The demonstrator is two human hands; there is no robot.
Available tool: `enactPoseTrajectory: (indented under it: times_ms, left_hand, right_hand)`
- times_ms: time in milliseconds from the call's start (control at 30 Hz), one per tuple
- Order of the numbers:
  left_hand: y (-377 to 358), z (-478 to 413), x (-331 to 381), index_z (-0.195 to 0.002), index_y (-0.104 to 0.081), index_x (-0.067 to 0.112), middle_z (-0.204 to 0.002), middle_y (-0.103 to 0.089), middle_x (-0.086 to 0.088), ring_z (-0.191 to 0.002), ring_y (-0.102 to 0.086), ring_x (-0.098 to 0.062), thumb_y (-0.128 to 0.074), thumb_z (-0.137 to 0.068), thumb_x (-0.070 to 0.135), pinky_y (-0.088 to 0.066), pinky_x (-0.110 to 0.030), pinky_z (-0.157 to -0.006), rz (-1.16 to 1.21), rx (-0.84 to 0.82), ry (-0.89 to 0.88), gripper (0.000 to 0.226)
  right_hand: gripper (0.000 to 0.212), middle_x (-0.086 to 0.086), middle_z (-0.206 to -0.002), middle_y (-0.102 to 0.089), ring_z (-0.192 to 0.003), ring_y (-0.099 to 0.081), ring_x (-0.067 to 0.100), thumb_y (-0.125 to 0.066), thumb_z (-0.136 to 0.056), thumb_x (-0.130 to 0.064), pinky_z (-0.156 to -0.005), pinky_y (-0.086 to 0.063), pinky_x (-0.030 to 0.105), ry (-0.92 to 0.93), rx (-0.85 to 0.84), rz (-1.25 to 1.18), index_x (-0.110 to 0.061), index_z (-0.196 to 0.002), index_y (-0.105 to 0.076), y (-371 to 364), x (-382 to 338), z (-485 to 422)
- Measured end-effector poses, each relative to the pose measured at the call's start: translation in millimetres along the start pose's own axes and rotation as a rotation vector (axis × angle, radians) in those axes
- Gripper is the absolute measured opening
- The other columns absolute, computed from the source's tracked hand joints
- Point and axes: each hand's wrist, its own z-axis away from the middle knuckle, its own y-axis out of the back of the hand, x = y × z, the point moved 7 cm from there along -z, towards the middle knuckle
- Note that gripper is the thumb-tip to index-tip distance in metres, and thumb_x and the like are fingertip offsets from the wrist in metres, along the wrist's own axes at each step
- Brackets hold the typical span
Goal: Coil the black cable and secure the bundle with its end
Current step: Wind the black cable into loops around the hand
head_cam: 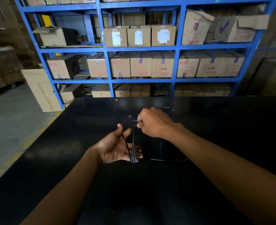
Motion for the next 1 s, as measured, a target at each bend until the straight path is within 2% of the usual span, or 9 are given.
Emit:
enactPoseTrajectory:
  times_ms: [167, 267, 300, 400, 467, 533, 667, 767, 1000]
  left_hand:
    - [6.7, -2.1, 2.4, -0.135, -0.055, 0.031, -0.142, -0.039, -0.041, -0.125, -0.042, -0.062, -0.028, -0.089, 0.07, -0.03, -0.069, -0.105, 0.045, 0.027, -0.011, 0.066]
    - [7.1, -1.1, 5.1, -0.135, -0.056, 0.028, -0.147, -0.036, -0.035, -0.132, -0.037, -0.059, -0.025, -0.09, 0.071, -0.027, -0.068, -0.109, 0.053, 0.019, -0.031, 0.069]
    - [6.9, -0.6, 6.3, -0.135, -0.057, 0.027, -0.144, -0.041, -0.033, -0.132, -0.037, -0.057, -0.024, -0.09, 0.071, -0.028, -0.068, -0.108, 0.061, 0.011, -0.041, 0.071]
    - [6.2, 0.2, 11.8, -0.14, -0.049, 0.026, -0.124, -0.061, -0.029, -0.116, -0.057, -0.052, -0.021, -0.091, 0.07, -0.041, -0.066, -0.099, 0.09, 0.008, -0.082, 0.071]
    - [5.8, 1.8, 15.3, -0.14, -0.047, 0.026, -0.116, -0.065, -0.027, -0.098, -0.067, -0.045, -0.019, -0.092, 0.068, -0.043, -0.063, -0.094, 0.09, 0.025, -0.104, 0.069]
    - [6.6, 1.8, 19.1, -0.133, -0.053, 0.026, -0.116, -0.066, -0.027, -0.093, -0.068, -0.041, -0.018, -0.093, 0.068, -0.043, -0.062, -0.092, 0.086, 0.035, -0.122, 0.068]
    - [16.0, -0.9, 26.1, -0.138, -0.048, 0.029, -0.13, -0.057, -0.029, -0.111, -0.061, -0.046, -0.021, -0.091, 0.07, -0.045, -0.065, -0.093, 0.11, 0.062, -0.138, 0.069]
    - [20.5, -0.8, 30.4, -0.138, -0.045, 0.03, -0.136, -0.045, -0.042, -0.123, -0.05, -0.055, -0.02, -0.091, 0.07, -0.04, -0.069, -0.096, 0.126, 0.103, -0.142, 0.066]
    - [18.2, 1.5, 39.6, -0.139, -0.045, 0.028, -0.136, -0.04, -0.047, -0.114, -0.052, -0.063, -0.021, -0.093, 0.068, -0.045, -0.069, -0.089, 0.161, 0.095, -0.19, 0.065]
  right_hand:
    - [0.016, 0.008, -0.09, -0.068, -0.083, -0.064, 0.031, -0.064, -0.091, -0.028, -0.073, -0.052, 0.041, -0.016, -0.033, -0.056, -0.014, -0.084, -0.066, -9.1, -3.7, 6.8]
    - [0.014, 0.007, -0.087, -0.064, -0.079, -0.06, 0.028, -0.063, -0.092, -0.027, -0.066, -0.043, 0.034, -0.022, -0.049, -0.081, -0.016, -0.084, -0.062, -14.9, -7.4, 14.2]
    - [0.013, 0.007, -0.09, -0.065, -0.081, -0.061, 0.027, -0.063, -0.092, -0.027, -0.066, -0.042, 0.033, -0.027, -0.054, -0.095, -0.015, -0.086, -0.063, -17.3, -7.9, 16.5]
    - [0.016, 0.007, -0.095, -0.062, -0.086, -0.06, 0.029, -0.061, -0.093, -0.029, -0.07, -0.045, 0.035, -0.055, -0.067, -0.115, -0.013, -0.093, -0.063, -24.0, -9.8, 22.7]
    - [0.016, 0.006, -0.09, -0.061, -0.083, -0.061, 0.028, -0.06, -0.093, -0.029, -0.074, -0.051, 0.038, -0.074, -0.086, -0.131, -0.014, -0.094, -0.062, -30.0, -10.1, 25.3]
    - [0.016, 0.005, -0.08, -0.064, -0.076, -0.065, 0.026, -0.059, -0.094, -0.029, -0.076, -0.056, 0.04, -0.078, -0.109, -0.147, -0.014, -0.087, -0.061, -38.6, -10.4, 27.9]
    - [0.02, 0.01, -0.083, -0.071, -0.076, -0.071, 0.03, -0.058, -0.092, -0.031, -0.077, -0.059, 0.043, -0.089, -0.12, -0.189, -0.013, -0.085, -0.064, -54.2, -6.8, 33.4]
    - [0.018, 0.009, -0.084, -0.071, -0.077, -0.071, 0.026, -0.059, -0.092, -0.029, -0.079, -0.059, 0.043, -0.11, -0.162, -0.26, -0.013, -0.091, -0.067, -63.8, -3.7, 39.2]
    - [0.023, 0.006, -0.078, -0.076, -0.071, -0.074, 0.015, -0.057, -0.094, -0.024, -0.081, -0.059, 0.042, -0.134, -0.248, -0.469, -0.009, -0.082, -0.069, -85.0, -5.3, 58.0]
